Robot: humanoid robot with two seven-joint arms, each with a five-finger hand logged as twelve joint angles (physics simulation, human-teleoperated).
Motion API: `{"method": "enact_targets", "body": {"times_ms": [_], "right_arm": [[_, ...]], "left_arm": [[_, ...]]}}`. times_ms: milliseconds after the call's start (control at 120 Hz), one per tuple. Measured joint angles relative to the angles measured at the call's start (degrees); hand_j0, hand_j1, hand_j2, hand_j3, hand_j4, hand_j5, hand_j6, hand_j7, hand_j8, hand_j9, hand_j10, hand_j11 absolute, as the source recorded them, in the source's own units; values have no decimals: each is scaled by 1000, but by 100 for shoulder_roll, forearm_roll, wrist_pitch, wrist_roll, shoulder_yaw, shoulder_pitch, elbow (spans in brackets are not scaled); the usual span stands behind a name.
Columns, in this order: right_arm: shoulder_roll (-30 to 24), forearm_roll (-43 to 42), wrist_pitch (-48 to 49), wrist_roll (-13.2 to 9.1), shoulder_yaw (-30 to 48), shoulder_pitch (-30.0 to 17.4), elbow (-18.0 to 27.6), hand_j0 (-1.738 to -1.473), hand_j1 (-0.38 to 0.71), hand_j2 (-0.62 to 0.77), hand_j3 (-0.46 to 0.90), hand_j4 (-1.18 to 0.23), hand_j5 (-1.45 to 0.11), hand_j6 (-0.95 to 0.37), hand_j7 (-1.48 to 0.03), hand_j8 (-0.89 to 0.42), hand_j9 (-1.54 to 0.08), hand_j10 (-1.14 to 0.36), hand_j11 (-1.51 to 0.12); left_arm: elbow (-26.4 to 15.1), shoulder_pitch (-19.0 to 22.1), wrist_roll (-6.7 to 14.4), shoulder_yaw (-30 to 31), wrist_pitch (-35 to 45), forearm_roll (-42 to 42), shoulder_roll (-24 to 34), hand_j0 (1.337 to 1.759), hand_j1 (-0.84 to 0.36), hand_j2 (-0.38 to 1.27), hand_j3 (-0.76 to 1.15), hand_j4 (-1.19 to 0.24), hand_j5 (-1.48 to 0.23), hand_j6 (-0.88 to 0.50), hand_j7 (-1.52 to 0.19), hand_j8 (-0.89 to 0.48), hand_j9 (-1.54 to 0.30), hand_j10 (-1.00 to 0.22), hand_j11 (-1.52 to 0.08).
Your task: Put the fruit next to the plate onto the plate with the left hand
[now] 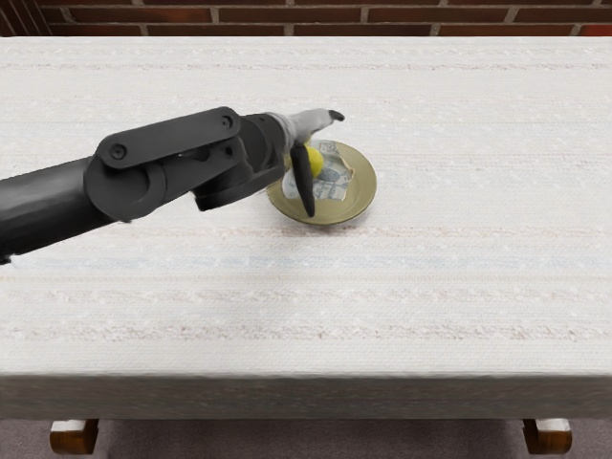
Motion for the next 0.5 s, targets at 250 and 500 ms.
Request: {"method": "enact_targets", "body": {"times_ms": [250,500], "right_arm": [[0,0,0,0,0,-1,0,-1658,-334,-3,0,-12,-16,-12,-16,-12,-16,-12,-16],[0,0,0,0,4,-1,0,-1658,-334,-3,0,-12,-16,-12,-17,-12,-16,-12,-16]], "left_arm": [[-64,120,0,-1421,-2025,-1693,1331,1658,328,6,0,-21,-26,-18,-27,-18,-27,-20,-27],[-68,1038,0,-1982,-3470,-4204,2800,1658,338,3,0,-11,-13,-10,-13,-10,-13,-10,-13]]}}
